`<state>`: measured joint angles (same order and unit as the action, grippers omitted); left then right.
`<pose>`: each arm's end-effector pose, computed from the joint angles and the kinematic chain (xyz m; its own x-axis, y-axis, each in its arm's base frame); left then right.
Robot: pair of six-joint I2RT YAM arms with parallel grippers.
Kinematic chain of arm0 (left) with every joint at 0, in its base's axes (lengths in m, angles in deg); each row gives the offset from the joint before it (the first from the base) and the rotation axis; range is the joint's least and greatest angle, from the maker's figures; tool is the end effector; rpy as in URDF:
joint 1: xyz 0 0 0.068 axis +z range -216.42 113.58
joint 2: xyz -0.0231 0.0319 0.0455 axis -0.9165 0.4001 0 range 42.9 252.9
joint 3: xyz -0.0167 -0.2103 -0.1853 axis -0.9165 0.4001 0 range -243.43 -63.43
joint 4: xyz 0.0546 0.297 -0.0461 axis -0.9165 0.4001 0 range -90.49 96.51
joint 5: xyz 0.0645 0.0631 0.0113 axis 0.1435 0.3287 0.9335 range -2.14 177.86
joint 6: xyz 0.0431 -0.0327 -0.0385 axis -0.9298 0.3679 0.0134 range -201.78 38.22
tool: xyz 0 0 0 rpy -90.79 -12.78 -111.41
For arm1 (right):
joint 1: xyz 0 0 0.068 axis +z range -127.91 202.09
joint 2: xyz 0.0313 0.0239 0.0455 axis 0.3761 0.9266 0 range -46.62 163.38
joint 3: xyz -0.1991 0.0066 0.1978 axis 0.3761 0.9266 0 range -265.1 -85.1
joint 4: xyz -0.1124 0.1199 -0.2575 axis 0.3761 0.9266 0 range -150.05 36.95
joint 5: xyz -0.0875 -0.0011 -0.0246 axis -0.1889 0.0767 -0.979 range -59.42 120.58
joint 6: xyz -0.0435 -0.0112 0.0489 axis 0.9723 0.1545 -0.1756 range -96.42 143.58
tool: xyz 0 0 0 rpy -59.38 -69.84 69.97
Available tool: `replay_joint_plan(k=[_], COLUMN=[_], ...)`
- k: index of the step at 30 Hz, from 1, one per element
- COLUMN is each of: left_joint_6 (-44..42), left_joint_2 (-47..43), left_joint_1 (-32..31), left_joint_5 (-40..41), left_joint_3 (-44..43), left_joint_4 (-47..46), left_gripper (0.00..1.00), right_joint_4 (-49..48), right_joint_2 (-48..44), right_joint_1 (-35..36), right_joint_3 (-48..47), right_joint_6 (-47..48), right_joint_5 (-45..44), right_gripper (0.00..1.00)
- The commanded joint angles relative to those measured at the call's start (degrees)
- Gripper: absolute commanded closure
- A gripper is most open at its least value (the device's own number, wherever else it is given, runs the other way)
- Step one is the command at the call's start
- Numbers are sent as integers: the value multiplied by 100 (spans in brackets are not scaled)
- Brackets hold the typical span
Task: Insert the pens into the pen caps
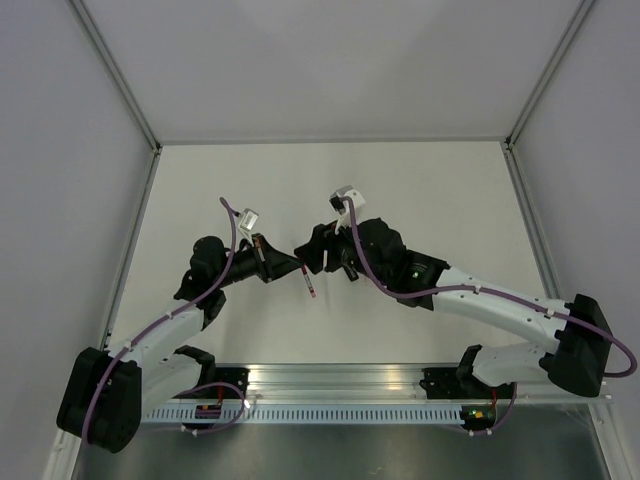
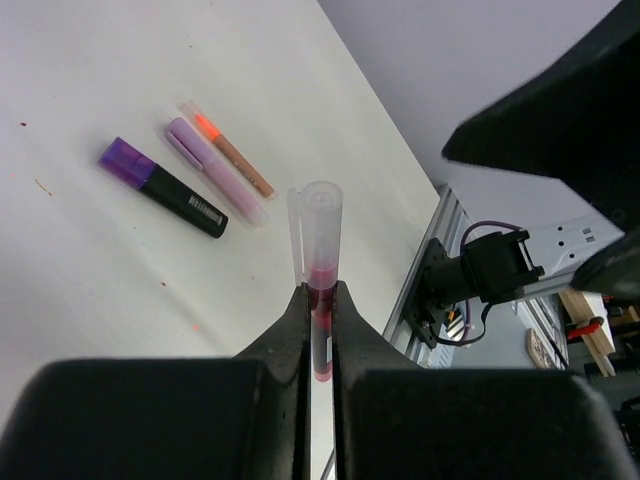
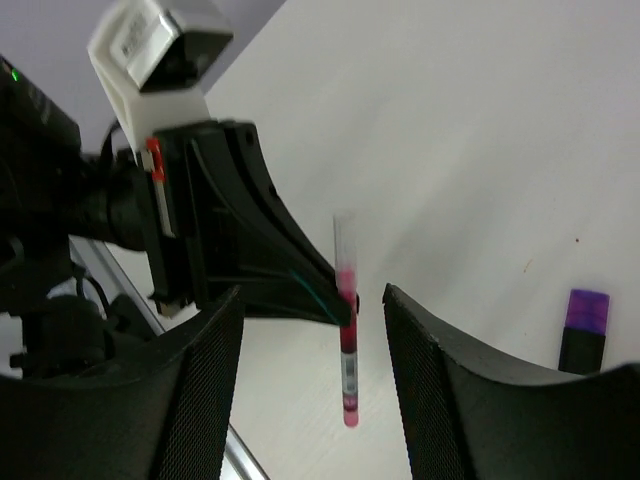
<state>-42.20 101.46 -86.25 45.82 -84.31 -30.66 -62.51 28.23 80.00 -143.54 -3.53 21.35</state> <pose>0.2303 -0.1205 0.2003 -0.6532 -0.2674 -0.7084 0.5973 0.3931 -0.6991 0.2024 0.3070 0.3211 -0.4574 0.1174 -0.8815 -0.6123 0.6773 0.4079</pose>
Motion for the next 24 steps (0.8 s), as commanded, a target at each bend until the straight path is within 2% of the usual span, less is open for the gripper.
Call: replay_joint_plan(k=[1,4,10,17,18,19,20,21,23,24], left_joint_6=[165,340,560,639,639,639,639,631,604,587], left_joint_2=[-47,-56,-187,-398,-416,-434,-451,-477,-521,-530], left_joint_1=[24,24,23,24,24,24,24,24,24,24], left_joint_5=[144,56,-32,135,135,135,144,161,205,223], left_joint_3=[-127,-56,67,146,146,146,146,146,129,120], left_joint_4=[-129,-322,-525,-498,-481,-455,-446,-428,-314,-288], left_gripper=[98,98,98,98,98,98,97,94,87,77], right_joint_4=[385,334,124,-255,-264,-281,-299,-282,-264,-273], right_joint_2=[-190,-146,179,513,539,540,548,548,531,522], right_joint_1=[10,19,10,10,10,18,19,19,18,10], right_joint_3=[463,666,649,763,772,807,825,825,825,825], right_joint_6=[672,839,910,725,690,672,629,628,550,523], right_joint_5=[905,1169,1020,959,811,740,669,599,406,361], right_gripper=[37,37,41,55,59,72,79,91,99,100])
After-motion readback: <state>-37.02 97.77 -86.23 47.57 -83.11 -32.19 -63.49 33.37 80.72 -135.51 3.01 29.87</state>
